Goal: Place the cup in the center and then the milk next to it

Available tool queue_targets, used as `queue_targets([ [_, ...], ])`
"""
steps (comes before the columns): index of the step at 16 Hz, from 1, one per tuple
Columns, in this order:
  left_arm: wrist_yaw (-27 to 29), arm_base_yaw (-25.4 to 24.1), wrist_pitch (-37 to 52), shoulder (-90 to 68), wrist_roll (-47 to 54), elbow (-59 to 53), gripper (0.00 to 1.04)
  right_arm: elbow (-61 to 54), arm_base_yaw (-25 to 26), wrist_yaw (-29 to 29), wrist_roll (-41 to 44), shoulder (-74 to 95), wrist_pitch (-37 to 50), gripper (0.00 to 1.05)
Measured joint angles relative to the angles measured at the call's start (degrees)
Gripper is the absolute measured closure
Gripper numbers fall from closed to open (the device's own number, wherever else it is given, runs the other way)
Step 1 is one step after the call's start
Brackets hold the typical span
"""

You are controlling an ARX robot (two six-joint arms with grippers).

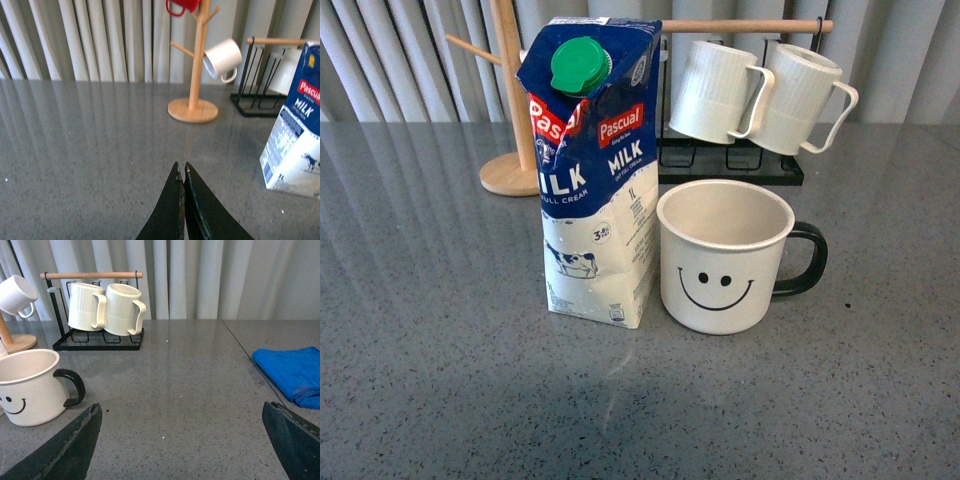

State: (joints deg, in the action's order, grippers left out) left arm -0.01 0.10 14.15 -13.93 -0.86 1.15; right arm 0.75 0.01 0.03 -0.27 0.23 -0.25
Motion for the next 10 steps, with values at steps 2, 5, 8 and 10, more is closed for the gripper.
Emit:
queue_targets([
  [2,-0.07,0.00,-1.64,0.94,0.00,-0.33,1.04,0.00,0.00,0.00,0.00,0.00,-0.02,0.07],
  [5,-0.02,0.00,-2.08,1.88,0.02,-0.33,1.04,0.00,0.00,0.00,0.00,0.00,0.00,0.07],
  [8,0.00,0.00,-3.82,3.65,0.02,-0.33,1.04,0.00,0.00,0.00,0.00,0.00,-0.02,0.07],
  [10,-0.15,0.00,-13.55,10.05,0.07,-0.31,1.04,0.00,0.00,-0.02,0.00,0.00,-0.02,0.07],
])
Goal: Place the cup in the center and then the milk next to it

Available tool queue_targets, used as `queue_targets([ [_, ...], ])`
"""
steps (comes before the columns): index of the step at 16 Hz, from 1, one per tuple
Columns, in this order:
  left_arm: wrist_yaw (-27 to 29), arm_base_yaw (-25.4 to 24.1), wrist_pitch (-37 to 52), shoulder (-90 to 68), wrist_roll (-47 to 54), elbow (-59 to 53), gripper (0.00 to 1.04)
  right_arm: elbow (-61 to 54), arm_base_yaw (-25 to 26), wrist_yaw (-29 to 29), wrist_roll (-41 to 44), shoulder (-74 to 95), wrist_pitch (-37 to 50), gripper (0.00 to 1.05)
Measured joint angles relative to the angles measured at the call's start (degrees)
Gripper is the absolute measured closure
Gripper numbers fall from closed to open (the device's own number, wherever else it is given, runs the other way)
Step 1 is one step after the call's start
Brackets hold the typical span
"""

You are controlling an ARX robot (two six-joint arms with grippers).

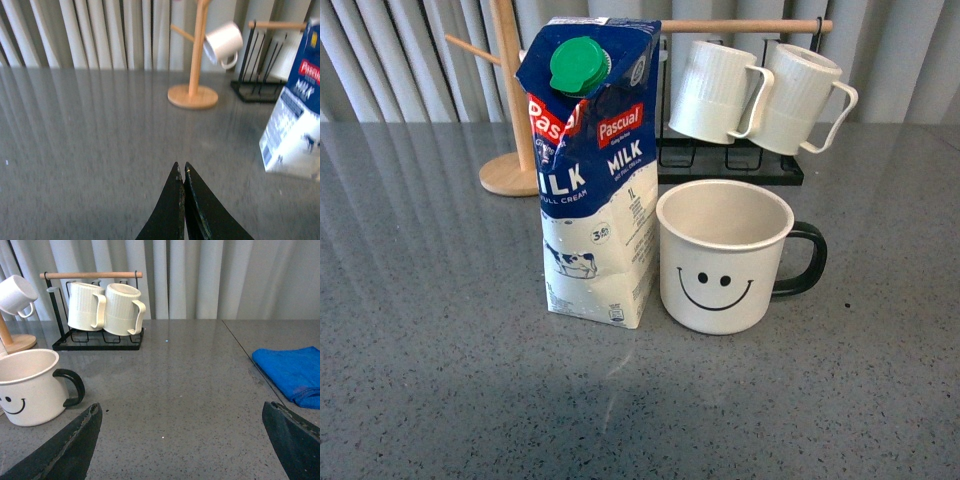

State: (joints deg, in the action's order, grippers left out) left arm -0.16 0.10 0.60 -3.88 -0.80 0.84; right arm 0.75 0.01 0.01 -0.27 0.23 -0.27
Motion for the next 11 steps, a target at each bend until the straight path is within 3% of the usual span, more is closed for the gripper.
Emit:
queue_targets([
  [11,0.17,-0.07,-0.81,3.30,0.00,0.00,1.04,0.00,0.00,0.02,0.00,0.00,0.02,0.07],
])
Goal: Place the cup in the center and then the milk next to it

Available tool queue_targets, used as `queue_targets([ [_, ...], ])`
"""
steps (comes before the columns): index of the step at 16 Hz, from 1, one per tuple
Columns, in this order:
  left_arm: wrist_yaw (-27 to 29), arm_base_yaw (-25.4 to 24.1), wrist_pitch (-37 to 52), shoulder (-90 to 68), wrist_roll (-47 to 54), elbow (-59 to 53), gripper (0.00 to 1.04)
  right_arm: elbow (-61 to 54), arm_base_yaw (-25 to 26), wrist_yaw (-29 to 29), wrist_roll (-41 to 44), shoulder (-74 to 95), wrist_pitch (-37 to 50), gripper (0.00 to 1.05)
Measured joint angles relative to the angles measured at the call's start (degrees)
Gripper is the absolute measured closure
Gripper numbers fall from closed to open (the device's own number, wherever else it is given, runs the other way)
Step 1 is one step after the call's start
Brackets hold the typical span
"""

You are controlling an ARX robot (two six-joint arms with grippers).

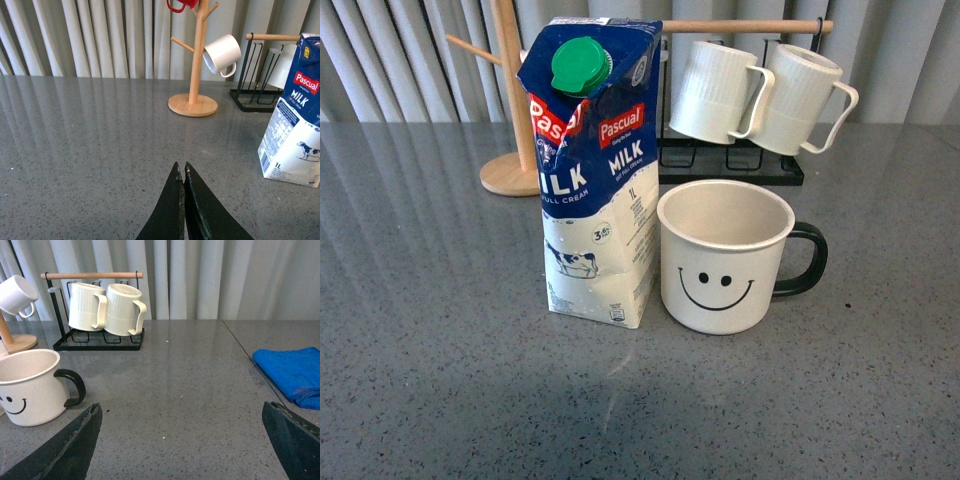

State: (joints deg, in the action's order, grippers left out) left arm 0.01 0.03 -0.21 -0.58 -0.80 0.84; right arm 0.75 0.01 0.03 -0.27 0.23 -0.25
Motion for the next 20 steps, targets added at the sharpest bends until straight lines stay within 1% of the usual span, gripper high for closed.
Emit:
queue_targets([
  [1,0.00,0.00,-0.02,0.00,0.00,0.00,1.04,0.00,0.00,0.00,0.00,0.00,0.00,0.07],
  [2,0.00,0.00,-0.02,0.00,-0.02,0.00,0.99,0.00,0.00,0.00,0.00,0.00,0.00,0.07],
  [3,0.00,0.00,0.00,0.00,-0.02,0.00,0.62,0.00,0.00,0.00,0.00,0.00,0.00,0.07],
  [4,0.00,0.00,0.00,0.00,-0.02,0.00,0.15,0.00,0.00,0.00,0.00,0.00,0.00,0.07],
  [5,0.00,0.00,0.00,0.00,0.04,0.00,0.07,0.00,0.00,0.00,0.00,0.00,0.00,0.07],
  [20,0.00,0.00,0.00,0.00,0.02,0.00,0.07,0.00,0.00,0.00,0.00,0.00,0.00,0.07],
])
